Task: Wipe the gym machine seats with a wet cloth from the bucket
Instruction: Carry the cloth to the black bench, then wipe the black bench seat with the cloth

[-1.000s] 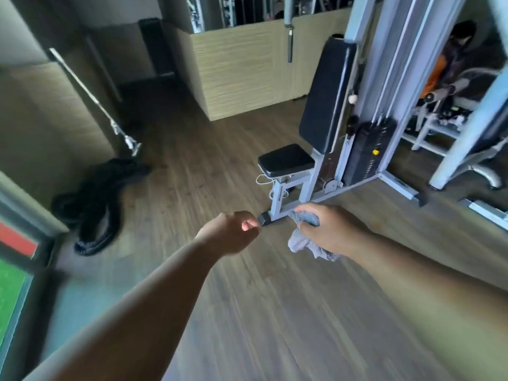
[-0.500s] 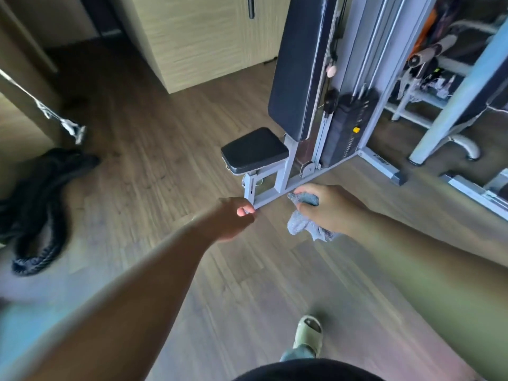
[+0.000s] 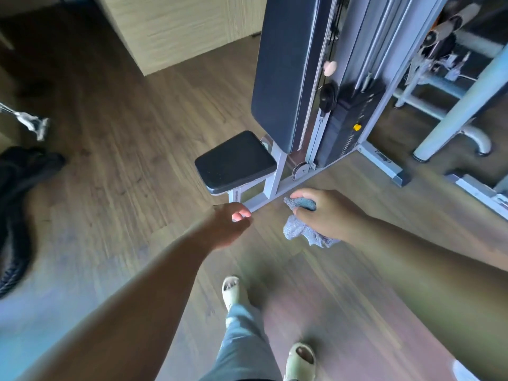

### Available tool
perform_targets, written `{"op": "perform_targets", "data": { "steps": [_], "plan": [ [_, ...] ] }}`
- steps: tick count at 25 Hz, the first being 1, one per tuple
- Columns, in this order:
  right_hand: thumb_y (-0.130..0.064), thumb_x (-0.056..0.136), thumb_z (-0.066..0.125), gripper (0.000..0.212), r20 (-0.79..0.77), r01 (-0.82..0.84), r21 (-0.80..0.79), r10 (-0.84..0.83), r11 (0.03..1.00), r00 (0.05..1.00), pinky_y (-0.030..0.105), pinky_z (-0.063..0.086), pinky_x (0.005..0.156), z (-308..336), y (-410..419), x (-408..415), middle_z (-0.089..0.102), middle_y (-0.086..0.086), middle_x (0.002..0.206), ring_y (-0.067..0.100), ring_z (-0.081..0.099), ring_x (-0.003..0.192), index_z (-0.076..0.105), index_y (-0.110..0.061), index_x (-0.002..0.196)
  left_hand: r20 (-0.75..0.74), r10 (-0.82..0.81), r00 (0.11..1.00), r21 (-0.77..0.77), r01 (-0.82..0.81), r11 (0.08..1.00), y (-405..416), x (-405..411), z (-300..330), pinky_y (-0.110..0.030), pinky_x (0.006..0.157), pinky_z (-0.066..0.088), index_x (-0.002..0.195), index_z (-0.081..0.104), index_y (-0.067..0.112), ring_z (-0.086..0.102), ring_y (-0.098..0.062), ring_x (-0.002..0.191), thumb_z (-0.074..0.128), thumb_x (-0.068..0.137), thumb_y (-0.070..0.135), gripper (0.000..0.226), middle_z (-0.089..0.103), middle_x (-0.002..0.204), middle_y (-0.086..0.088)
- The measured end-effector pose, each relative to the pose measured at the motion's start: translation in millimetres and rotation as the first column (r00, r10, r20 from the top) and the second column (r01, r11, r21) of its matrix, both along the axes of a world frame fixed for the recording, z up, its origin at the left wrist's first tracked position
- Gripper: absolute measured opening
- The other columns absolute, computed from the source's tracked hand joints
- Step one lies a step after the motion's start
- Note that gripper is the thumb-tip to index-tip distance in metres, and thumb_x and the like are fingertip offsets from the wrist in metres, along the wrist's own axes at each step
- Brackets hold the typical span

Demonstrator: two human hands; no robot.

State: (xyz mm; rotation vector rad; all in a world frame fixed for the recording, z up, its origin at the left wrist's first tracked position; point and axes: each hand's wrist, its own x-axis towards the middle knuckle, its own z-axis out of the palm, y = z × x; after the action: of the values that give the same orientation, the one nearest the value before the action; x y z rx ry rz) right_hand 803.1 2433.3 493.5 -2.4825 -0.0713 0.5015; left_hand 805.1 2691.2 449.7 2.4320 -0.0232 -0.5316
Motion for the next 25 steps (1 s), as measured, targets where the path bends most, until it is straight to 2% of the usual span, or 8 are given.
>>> {"op": "perform_targets", "data": {
  "steps": [3, 9, 13, 15, 18, 21, 23, 25],
  "plan": [
    [-0.043, 0.093, 0.054, 0.031, -0.017, -0.020, -0.006, 0.020, 1.000, 1.000, 0.031, 0.050, 0.063, -11, 10, 46, 0.066, -0.010, 0.080, 0.007, 0.061, 0.064, 0.058, -0.044, 0.124, -0.029, -0.022, 0.999, 0.008, 0.022, 1.000, 9, 52, -19, -0.033, 0.086, 0.054, 0.093, 0.061, 0.046, 0.065, -0.010, 0.095, 0.057, 0.091, 0.046, 0.005, 0.067, 0.104, 0.015],
    [-0.040, 0.094, 0.053, 0.039, -0.088, 0.063, 0.048, -0.058, 0.997, 0.994, 0.036, 0.055, 0.084, -45, 47, 149, 0.069, -0.009, 0.102, 0.011, 0.065, 0.089, 0.052, -0.043, 0.133, -0.098, -0.105, 0.990, 0.059, 0.111, 0.992, 44, 174, -59, -0.035, 0.089, 0.053, 0.096, 0.059, 0.048, 0.064, -0.006, 0.093, 0.054, 0.086, 0.050, 0.011, 0.066, 0.101, 0.023],
    [-0.038, 0.094, 0.056, 0.047, -0.144, 0.126, 0.082, -0.114, 0.989, 0.983, 0.031, 0.047, 0.082, -91, 76, 205, 0.062, -0.015, 0.112, 0.012, 0.060, 0.097, 0.045, -0.038, 0.139, -0.130, 0.009, 0.991, 0.020, -0.007, 1.000, 66, 238, -93, -0.035, 0.084, 0.056, 0.088, 0.057, 0.051, 0.067, -0.007, 0.086, 0.053, 0.080, 0.049, 0.009, 0.066, 0.095, 0.025],
    [-0.037, 0.092, 0.059, 0.036, -0.208, 0.199, 0.126, -0.170, 0.972, 0.963, 0.029, 0.045, 0.077, -125, 86, 229, 0.065, -0.013, 0.107, 0.014, 0.061, 0.097, 0.056, -0.034, 0.128, -0.118, 0.136, 0.984, 0.022, -0.135, 0.991, 75, 254, -119, -0.033, 0.081, 0.057, 0.092, 0.061, 0.045, 0.067, -0.009, 0.083, 0.056, 0.086, 0.040, 0.009, 0.068, 0.098, 0.021],
    [-0.042, 0.081, 0.066, 0.028, -0.395, 0.436, 0.261, -0.317, 0.861, 0.862, 0.032, 0.048, 0.076, -173, 94, 259, 0.072, 0.004, 0.094, 0.024, 0.067, 0.090, 0.069, -0.020, 0.098, 0.070, 0.325, 0.943, 0.155, -0.332, 0.931, 86, 269, -162, -0.038, 0.087, 0.053, 0.108, 0.066, 0.037, 0.064, -0.018, 0.097, 0.055, 0.088, 0.038, 0.022, 0.066, 0.110, 0.013],
    [-0.047, 0.064, 0.066, 0.032, -0.573, 0.669, 0.288, -0.437, 0.685, 0.694, 0.055, 0.053, 0.091, -204, 98, 293, 0.071, 0.018, 0.101, 0.038, 0.070, 0.097, 0.069, -0.020, 0.081, 0.201, 0.462, 0.864, 0.197, -0.497, 0.845, 90, 287, -202, -0.044, 0.099, 0.045, 0.121, 0.063, 0.034, 0.055, -0.026, 0.115, 0.057, 0.088, 0.038, 0.034, 0.059, 0.127, 0.002],
    [-0.047, 0.065, 0.066, 0.024, -0.473, 0.651, 0.346, -0.473, 0.676, 0.743, 0.054, 0.054, 0.094, -213, 96, 319, 0.071, 0.015, 0.102, 0.035, 0.069, 0.099, 0.067, -0.026, 0.078, 0.224, 0.535, 0.814, 0.222, -0.578, 0.786, 90, 303, -224, -0.045, 0.106, 0.035, 0.130, 0.056, 0.036, 0.046, -0.025, 0.126, 0.056, 0.087, 0.042, 0.043, 0.051, 0.138, 0.003],
    [-0.038, 0.079, 0.066, 0.017, -0.189, 0.437, 0.442, -0.394, 0.783, 0.899, 0.031, 0.053, 0.089, -214, 93, 340, 0.069, -0.005, 0.097, 0.008, 0.066, 0.094, 0.063, -0.035, 0.096, 0.203, 0.593, 0.779, 0.257, -0.627, 0.735, 90, 320, -243, -0.048, 0.110, 0.026, 0.138, 0.046, 0.038, 0.036, -0.024, 0.137, 0.054, 0.085, 0.049, 0.055, 0.040, 0.149, 0.005]
  ]
}}
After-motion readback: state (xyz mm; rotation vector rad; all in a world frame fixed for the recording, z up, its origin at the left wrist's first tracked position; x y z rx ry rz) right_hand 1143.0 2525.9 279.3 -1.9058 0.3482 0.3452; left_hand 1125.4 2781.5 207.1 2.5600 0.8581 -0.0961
